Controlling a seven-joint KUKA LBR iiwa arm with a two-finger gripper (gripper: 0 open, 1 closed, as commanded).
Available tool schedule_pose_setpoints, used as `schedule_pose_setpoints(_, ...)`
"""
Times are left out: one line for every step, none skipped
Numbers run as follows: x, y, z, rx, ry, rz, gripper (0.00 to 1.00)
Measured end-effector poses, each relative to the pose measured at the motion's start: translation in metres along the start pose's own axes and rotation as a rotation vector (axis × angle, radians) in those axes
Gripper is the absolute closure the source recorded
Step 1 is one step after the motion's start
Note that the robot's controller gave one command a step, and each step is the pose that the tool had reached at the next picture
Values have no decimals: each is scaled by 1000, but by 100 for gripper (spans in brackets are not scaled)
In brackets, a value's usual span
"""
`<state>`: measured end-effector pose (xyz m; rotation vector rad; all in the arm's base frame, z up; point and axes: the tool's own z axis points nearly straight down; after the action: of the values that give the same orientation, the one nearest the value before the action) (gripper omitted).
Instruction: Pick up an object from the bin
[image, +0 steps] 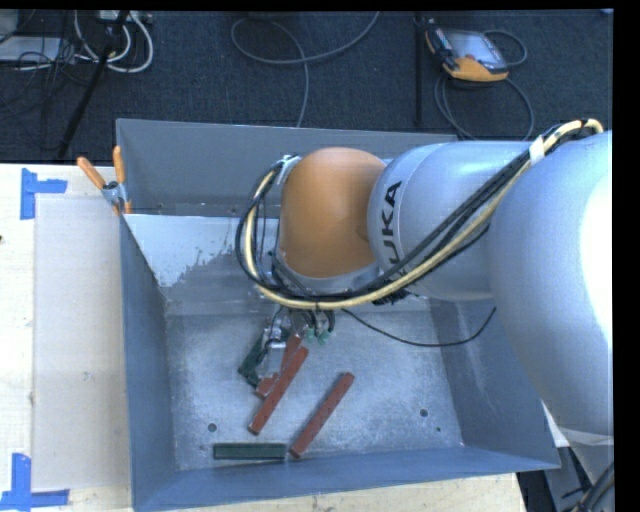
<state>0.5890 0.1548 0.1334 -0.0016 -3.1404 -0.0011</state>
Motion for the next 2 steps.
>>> schedule_pose_setpoints(0, 0, 0, 0, 0, 2, 0)
schedule_pose_setpoints(3, -12, 4, 1, 0, -279, 0)
